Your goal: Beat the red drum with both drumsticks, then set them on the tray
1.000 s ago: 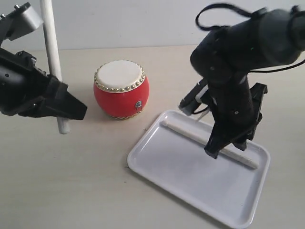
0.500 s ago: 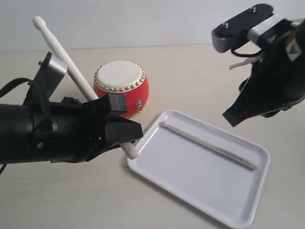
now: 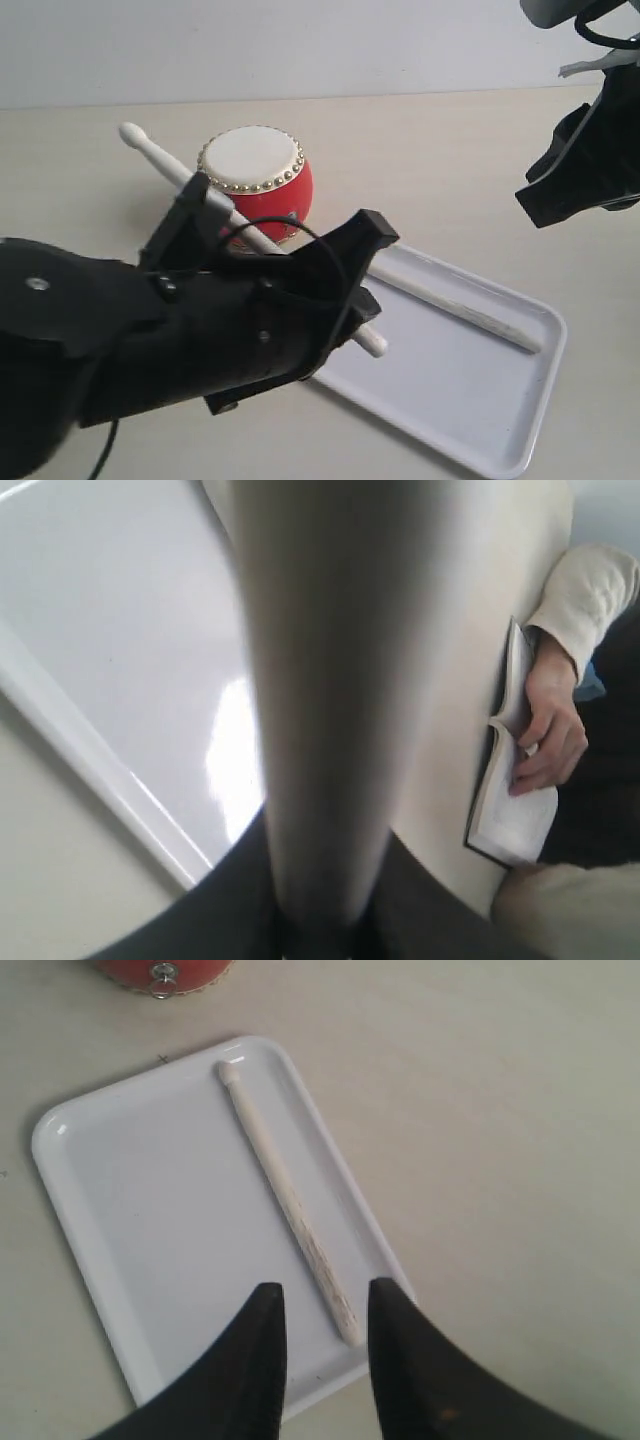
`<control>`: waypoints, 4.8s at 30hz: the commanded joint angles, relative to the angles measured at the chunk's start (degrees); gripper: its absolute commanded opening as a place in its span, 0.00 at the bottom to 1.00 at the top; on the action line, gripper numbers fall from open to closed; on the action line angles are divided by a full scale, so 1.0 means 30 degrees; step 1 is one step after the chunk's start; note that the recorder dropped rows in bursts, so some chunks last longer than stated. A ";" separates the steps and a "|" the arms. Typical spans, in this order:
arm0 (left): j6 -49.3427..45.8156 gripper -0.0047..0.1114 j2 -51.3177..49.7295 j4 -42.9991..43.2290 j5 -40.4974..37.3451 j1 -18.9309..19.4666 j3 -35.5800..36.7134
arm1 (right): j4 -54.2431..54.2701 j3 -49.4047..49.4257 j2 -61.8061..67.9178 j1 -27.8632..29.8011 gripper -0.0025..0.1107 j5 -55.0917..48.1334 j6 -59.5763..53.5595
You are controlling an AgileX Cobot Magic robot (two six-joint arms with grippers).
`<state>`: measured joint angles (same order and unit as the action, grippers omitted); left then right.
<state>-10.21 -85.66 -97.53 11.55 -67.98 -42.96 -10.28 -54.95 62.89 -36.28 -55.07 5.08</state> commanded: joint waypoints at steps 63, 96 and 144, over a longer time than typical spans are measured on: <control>1.3561 0.47 -1.2645 0.5268 0.1077 -0.2471 -0.9722 | 0.0520 0.0098 -0.0111 -0.0023 0.28 -0.0575 -0.0025; -0.5546 0.04 0.5747 1.4932 0.3276 -0.2082 0.1562 | -0.1646 0.5678 -1.7575 -0.0023 0.02 0.0066 0.1311; -1.2087 0.04 2.2284 1.3922 0.1781 0.1352 1.0924 | -0.0074 0.6957 -1.9356 -0.0023 0.02 -0.1896 0.0771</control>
<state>-46.09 -19.15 -55.74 16.43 -64.05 -10.22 -10.36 -34.48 4.98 -36.28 -60.66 7.53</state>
